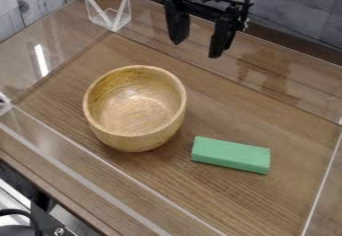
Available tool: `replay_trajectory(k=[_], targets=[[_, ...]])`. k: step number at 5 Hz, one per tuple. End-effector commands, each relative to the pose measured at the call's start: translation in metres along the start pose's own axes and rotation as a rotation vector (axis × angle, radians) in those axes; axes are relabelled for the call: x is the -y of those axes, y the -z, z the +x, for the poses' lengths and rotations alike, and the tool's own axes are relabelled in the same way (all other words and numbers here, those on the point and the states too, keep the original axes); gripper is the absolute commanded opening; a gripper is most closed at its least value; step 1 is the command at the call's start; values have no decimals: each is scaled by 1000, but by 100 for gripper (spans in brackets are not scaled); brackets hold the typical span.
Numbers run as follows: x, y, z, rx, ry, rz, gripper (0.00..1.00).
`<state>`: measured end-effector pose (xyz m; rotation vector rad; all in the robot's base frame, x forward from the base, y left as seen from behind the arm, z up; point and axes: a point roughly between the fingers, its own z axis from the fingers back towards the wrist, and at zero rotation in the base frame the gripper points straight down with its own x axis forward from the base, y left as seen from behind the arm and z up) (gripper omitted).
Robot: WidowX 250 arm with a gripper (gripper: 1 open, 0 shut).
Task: Put green object into wooden bowl
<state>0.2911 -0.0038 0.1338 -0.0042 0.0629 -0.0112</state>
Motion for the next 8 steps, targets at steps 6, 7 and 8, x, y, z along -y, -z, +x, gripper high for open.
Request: replay_trajectory(k=[6, 7, 8], targets=[[29, 76, -48, 48, 1104, 74, 100], [44, 85, -55, 61, 1057, 85, 100], [59, 95, -58, 78, 1004, 106, 100]])
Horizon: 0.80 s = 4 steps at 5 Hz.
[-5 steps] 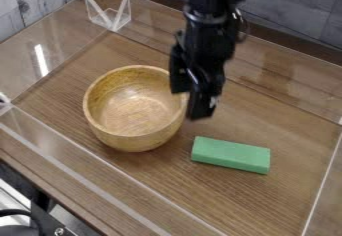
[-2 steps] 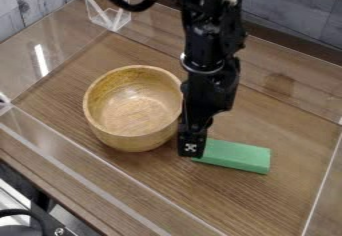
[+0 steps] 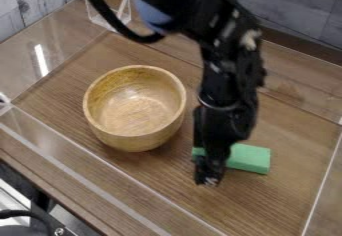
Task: Put green object into wooden bowl
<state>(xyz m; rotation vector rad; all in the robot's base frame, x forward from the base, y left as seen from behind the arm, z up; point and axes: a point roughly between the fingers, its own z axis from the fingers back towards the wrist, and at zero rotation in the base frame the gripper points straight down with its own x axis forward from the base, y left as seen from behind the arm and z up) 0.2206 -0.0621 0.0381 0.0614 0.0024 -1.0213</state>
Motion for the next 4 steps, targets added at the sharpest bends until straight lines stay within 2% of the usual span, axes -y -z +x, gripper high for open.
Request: replay_trajectory(k=[1, 2, 3, 4], targets=[[-15, 5, 5, 42, 3, 33, 100], [-21, 15, 6, 57, 6, 36, 100], [-24, 13, 5, 68, -25, 27, 100], [-25, 11, 7, 74, -55, 31, 0]])
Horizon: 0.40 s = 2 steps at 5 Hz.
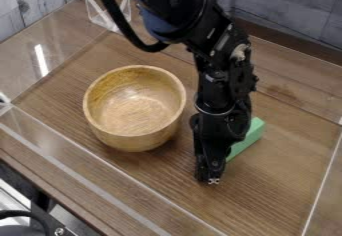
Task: Put green object into wooden bowl
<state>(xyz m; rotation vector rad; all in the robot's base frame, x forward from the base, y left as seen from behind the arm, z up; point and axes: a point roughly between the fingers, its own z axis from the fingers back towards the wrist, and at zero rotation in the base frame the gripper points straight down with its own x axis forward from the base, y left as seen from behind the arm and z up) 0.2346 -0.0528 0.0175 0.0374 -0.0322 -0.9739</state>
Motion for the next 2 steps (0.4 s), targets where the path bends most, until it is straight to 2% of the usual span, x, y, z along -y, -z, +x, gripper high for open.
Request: replay_trajectory(k=[1, 2], targets=[[-11, -12, 9, 61, 43, 36, 0], [-12, -14, 11, 80, 90, 37, 0]])
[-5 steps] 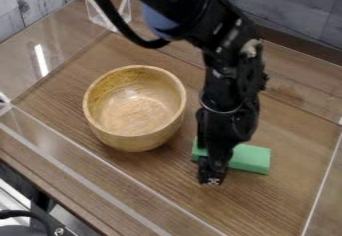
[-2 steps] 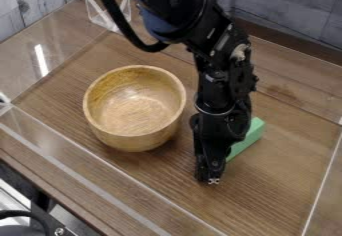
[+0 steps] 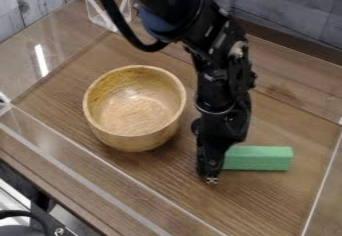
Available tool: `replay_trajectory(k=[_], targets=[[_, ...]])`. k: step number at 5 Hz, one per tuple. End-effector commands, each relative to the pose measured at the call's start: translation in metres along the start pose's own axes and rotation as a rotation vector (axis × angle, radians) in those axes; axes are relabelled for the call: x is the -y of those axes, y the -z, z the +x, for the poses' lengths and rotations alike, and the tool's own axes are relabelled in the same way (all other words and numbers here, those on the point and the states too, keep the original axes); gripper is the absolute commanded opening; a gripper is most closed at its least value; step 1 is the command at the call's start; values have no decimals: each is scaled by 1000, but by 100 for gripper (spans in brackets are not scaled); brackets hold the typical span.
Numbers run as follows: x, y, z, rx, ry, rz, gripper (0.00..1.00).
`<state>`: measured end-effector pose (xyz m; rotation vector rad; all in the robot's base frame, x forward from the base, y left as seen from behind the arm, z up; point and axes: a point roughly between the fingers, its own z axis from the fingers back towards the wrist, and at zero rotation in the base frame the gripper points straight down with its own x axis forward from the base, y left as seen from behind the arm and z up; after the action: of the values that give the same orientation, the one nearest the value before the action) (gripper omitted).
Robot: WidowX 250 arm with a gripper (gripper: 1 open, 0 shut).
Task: Put green object into wooden bowl
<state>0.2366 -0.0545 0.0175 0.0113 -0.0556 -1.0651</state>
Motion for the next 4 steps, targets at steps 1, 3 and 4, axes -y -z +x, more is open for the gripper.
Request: replay_trajectory(k=[1, 3, 4], targets=[[-13, -16, 9, 60, 48, 50, 100], [-10, -27, 1, 70, 193, 35, 100], [-17, -14, 9, 71, 244, 31, 100]])
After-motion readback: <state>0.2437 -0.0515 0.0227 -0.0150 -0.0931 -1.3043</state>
